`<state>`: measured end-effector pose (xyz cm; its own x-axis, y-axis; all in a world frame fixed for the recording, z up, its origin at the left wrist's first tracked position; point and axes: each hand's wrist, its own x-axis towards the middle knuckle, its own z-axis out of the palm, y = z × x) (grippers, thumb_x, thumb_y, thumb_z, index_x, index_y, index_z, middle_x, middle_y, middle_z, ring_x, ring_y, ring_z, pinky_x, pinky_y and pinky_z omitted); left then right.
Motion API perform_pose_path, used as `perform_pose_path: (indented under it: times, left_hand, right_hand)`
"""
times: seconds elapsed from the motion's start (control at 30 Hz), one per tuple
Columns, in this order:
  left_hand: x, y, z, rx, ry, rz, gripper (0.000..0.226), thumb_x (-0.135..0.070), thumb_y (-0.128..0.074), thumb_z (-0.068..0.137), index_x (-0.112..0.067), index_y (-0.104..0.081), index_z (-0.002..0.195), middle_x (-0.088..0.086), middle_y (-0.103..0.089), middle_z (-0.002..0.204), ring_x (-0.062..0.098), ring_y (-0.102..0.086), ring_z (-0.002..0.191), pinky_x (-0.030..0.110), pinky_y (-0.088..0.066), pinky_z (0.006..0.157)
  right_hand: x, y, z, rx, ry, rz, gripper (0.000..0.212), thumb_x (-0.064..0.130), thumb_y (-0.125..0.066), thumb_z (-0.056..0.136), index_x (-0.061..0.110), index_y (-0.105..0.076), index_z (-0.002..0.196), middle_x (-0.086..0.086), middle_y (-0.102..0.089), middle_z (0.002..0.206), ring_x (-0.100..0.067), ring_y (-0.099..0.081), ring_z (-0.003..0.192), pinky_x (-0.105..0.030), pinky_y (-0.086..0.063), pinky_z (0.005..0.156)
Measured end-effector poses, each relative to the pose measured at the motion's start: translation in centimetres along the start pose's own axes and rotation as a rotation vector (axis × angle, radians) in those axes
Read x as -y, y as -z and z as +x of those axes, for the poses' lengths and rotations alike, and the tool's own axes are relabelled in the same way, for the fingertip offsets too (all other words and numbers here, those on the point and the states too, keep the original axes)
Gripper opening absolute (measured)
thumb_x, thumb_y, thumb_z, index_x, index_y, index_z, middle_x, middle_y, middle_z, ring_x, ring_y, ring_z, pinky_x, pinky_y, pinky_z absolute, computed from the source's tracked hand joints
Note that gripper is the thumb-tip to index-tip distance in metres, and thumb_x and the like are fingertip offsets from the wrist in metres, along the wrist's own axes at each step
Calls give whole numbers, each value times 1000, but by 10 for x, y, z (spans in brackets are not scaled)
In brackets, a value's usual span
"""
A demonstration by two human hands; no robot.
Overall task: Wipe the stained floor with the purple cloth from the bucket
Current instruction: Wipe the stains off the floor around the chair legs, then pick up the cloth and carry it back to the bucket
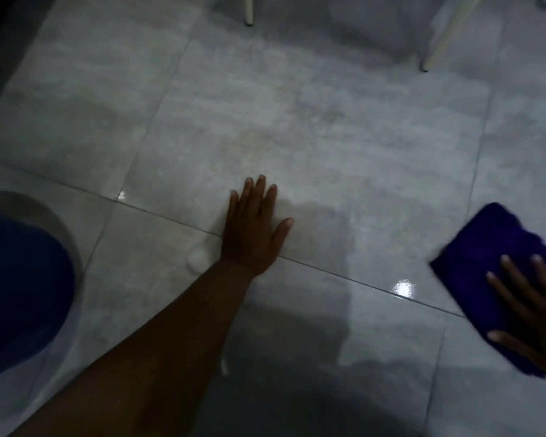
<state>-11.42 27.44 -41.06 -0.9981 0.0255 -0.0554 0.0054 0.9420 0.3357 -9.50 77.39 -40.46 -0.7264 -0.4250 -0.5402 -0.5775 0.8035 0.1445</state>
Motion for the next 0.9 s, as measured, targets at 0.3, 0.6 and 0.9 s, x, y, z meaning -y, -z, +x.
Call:
perform_pose_path:
  times: [0.3,0.6,0.9]
  left_hand:
    - [-85,0,29,-82,-17,-173,48,-40,-49,95,-5,-57,127,15,-63,122,33,-59,108,45,-51,89]
    - [-76,30,79,215,759,-444,55,-49,-59,89,-9,-51,125,14,-65,120,32,-66,105,44,-56,89]
    - [-90,54,54,193,489,-607,35,-36,-48,99,-10,-60,120,11,-67,114,22,-61,96,30,-45,81]
  right_hand:
    - [103,119,114,-175,328,-4,83,80,-26,87,36,-16,156,-4,-12,167,-44,-5,152,-75,-12,113]
    - [136,156,178,-302,465,-12,84,81,-22,88,36,-9,157,0,2,168,-38,11,153,-70,-1,116]
    - [121,154,149,-420,192,253,89,78,-30,88,21,-25,156,-10,-21,165,-35,-12,153,-65,-17,118]
